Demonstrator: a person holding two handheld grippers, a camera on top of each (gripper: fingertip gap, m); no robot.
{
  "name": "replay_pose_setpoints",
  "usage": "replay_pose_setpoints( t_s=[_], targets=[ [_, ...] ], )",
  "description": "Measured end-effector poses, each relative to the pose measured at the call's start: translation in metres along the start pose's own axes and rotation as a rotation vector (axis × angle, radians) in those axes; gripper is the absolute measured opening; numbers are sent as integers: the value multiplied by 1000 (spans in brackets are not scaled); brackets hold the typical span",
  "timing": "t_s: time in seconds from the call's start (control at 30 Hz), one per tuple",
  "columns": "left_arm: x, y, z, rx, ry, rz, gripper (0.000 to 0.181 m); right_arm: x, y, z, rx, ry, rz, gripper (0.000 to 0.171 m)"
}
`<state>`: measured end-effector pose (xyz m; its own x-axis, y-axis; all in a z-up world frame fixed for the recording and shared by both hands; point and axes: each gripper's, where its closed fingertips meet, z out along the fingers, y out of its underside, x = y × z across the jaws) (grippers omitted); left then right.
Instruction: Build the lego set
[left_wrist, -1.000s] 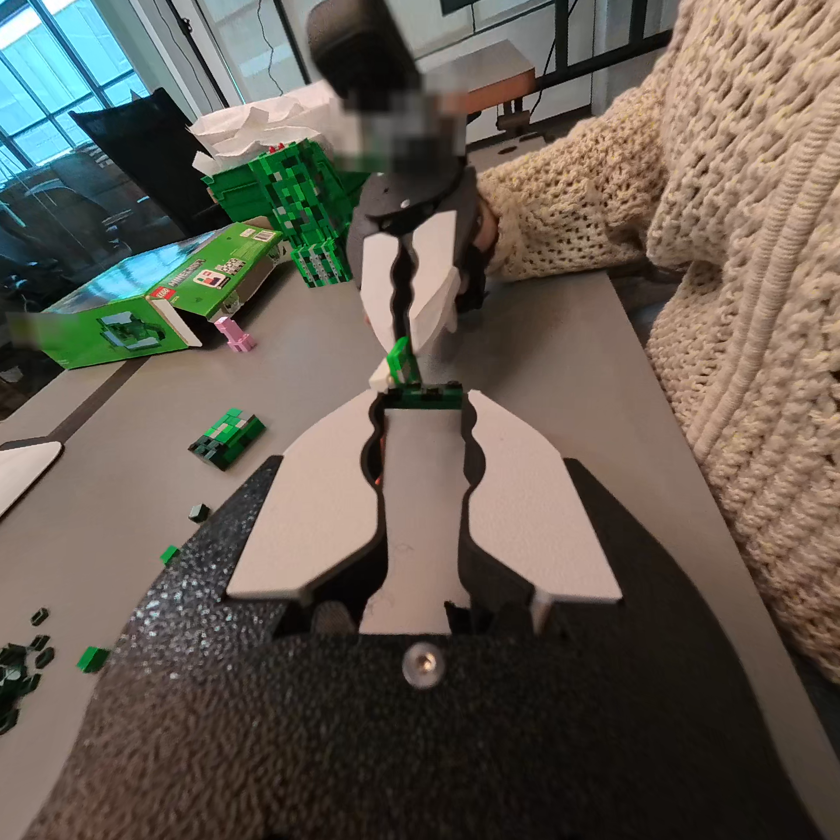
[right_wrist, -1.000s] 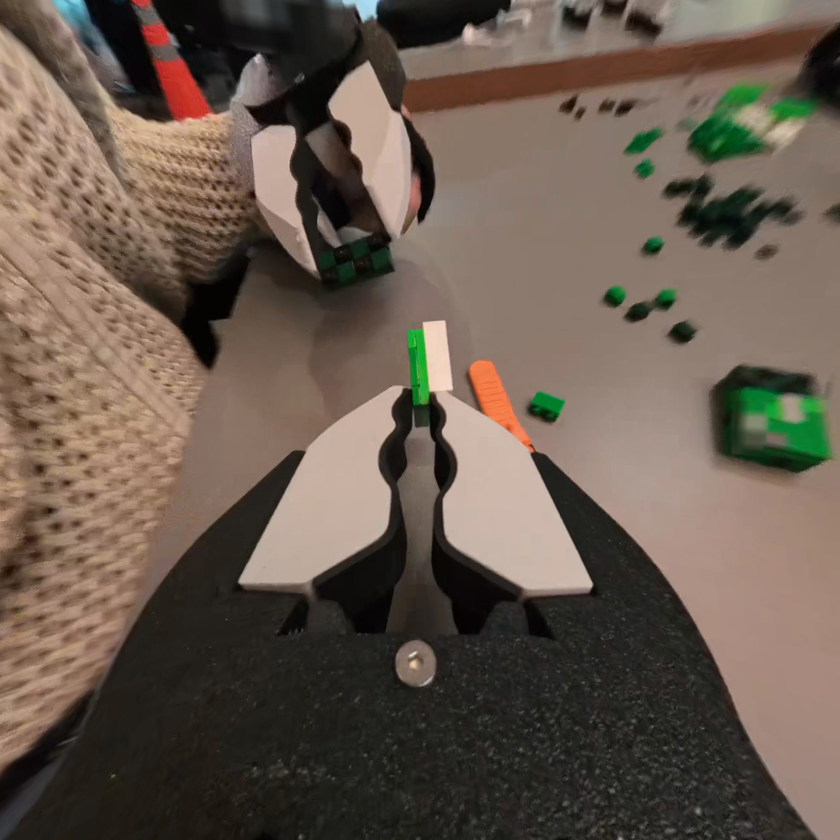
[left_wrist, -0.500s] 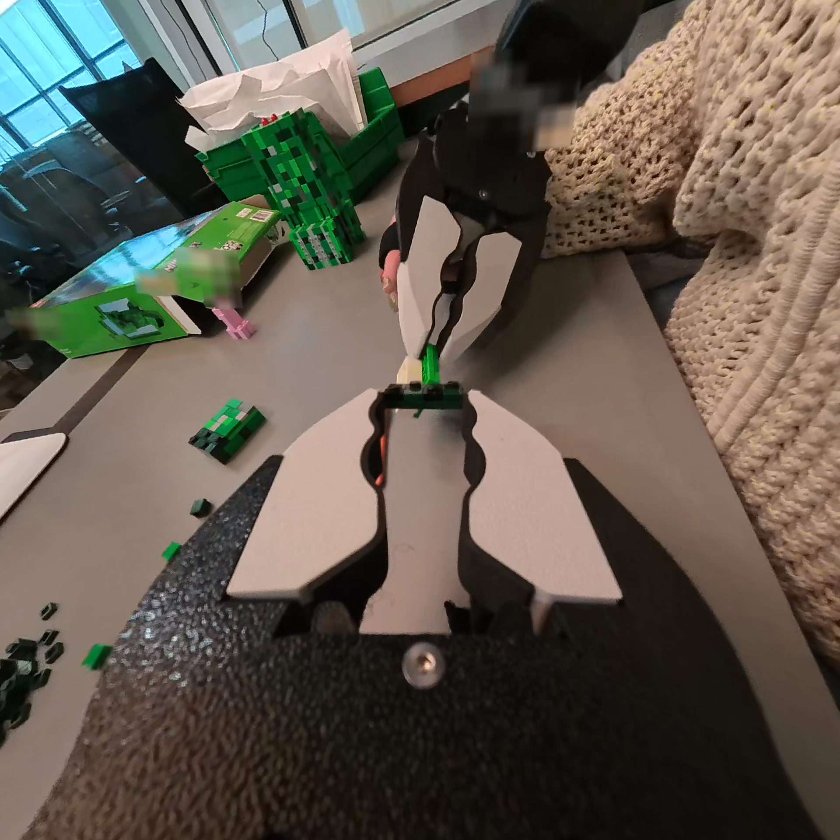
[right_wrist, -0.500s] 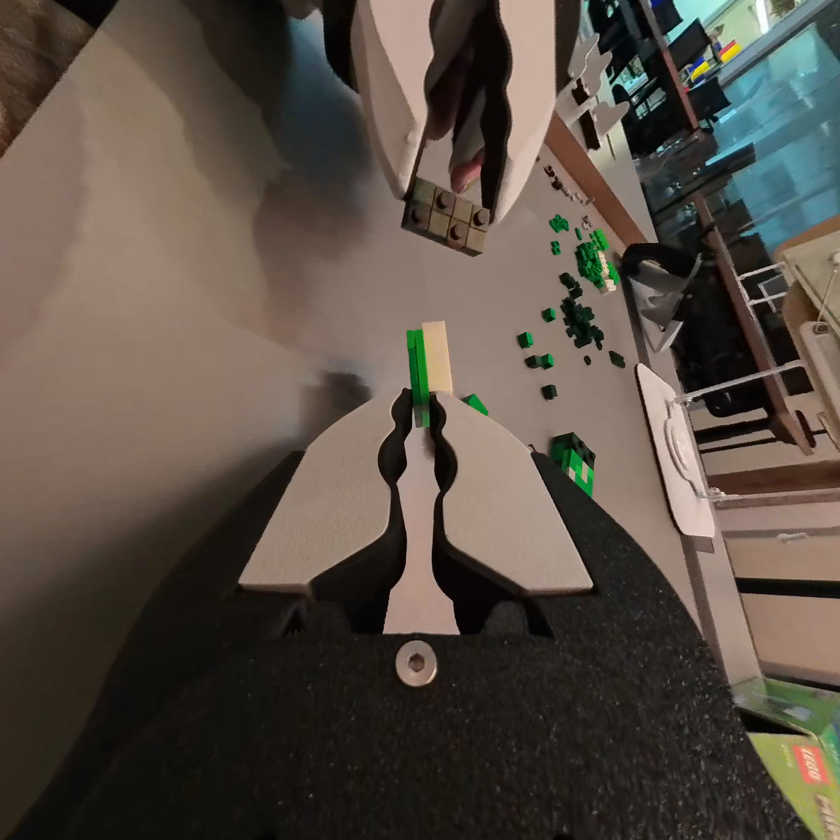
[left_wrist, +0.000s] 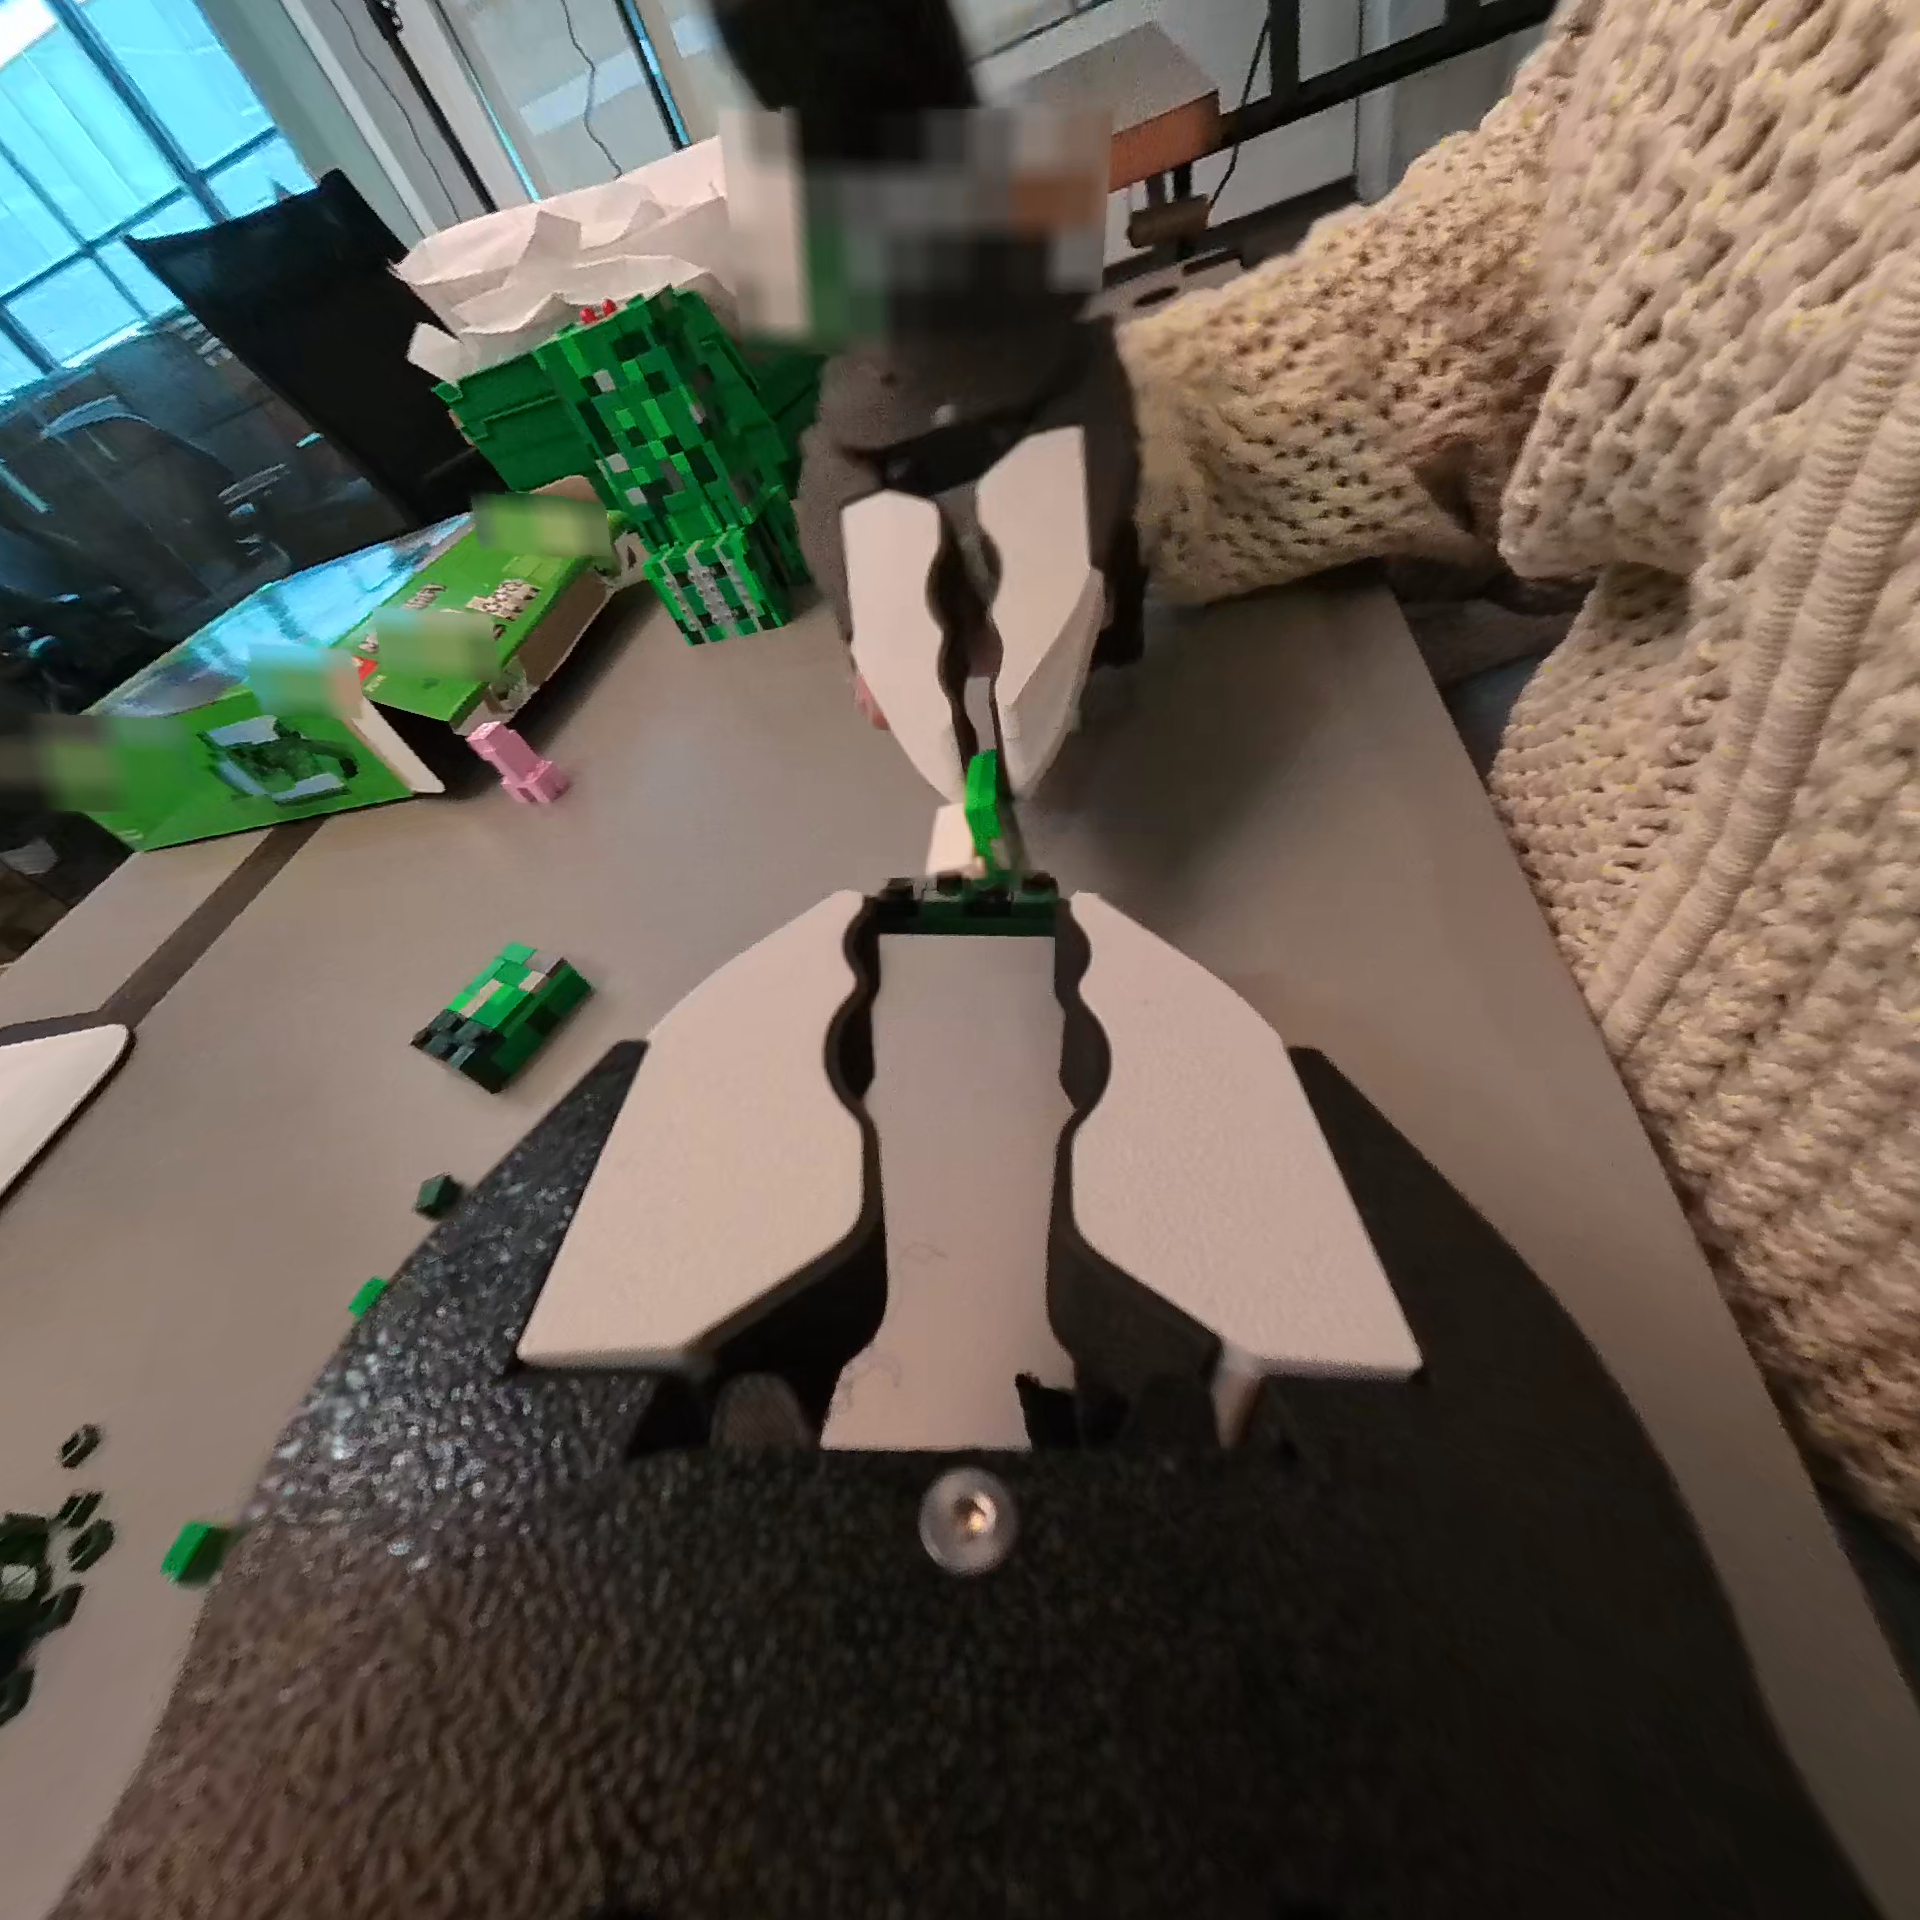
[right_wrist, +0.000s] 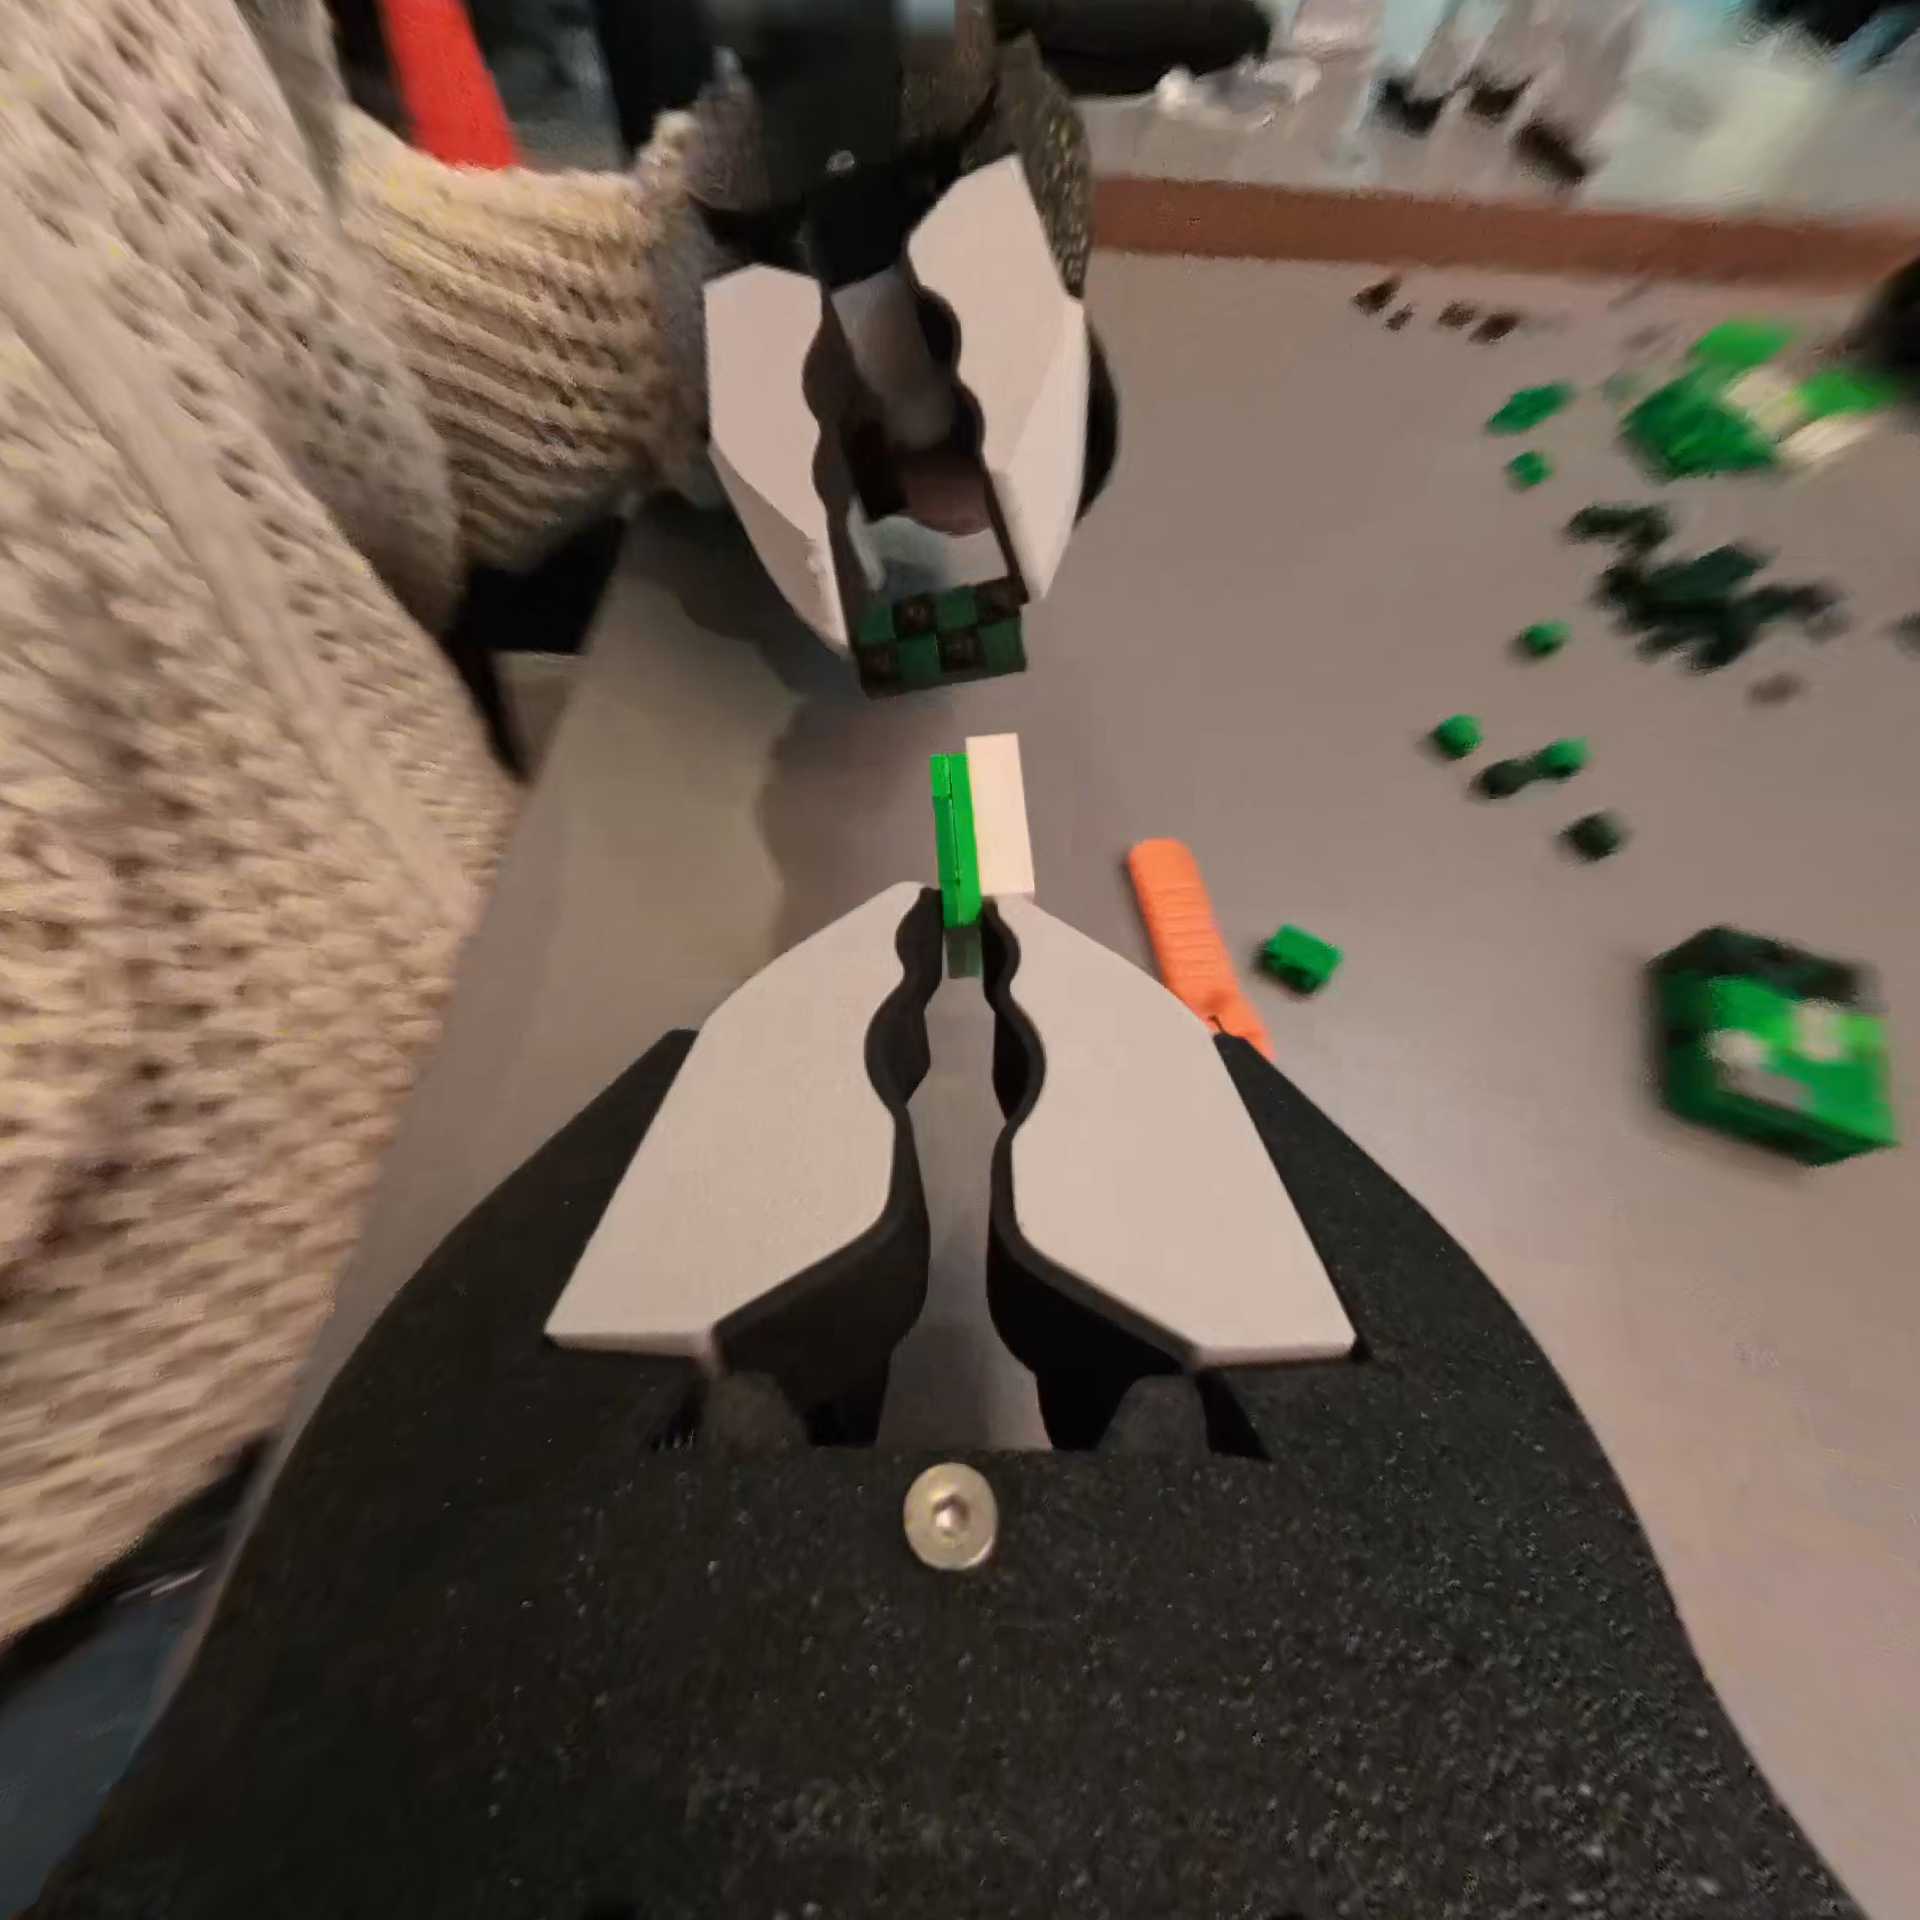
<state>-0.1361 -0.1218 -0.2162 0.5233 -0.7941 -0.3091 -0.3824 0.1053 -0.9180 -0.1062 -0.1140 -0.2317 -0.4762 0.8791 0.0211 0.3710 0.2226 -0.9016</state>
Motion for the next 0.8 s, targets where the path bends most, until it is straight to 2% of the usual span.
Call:
replay_pose_setpoints(
  t_s=[0.1,0.43,0.57,0.8],
  targets=[
    [13,0,5,3,71,22,33,-12,6,2,-18,-202,197,6],
    [29,19,16,-76,154,222,33,-14,18,6,-151,-528,634,7],
    [29,24,22,-74,141,210,33,-11,32,11,-245,-516,719,6],
    [23,27,25,-76,129,168,33,-8,34,11,-292,-519,786,7]
  ],
)
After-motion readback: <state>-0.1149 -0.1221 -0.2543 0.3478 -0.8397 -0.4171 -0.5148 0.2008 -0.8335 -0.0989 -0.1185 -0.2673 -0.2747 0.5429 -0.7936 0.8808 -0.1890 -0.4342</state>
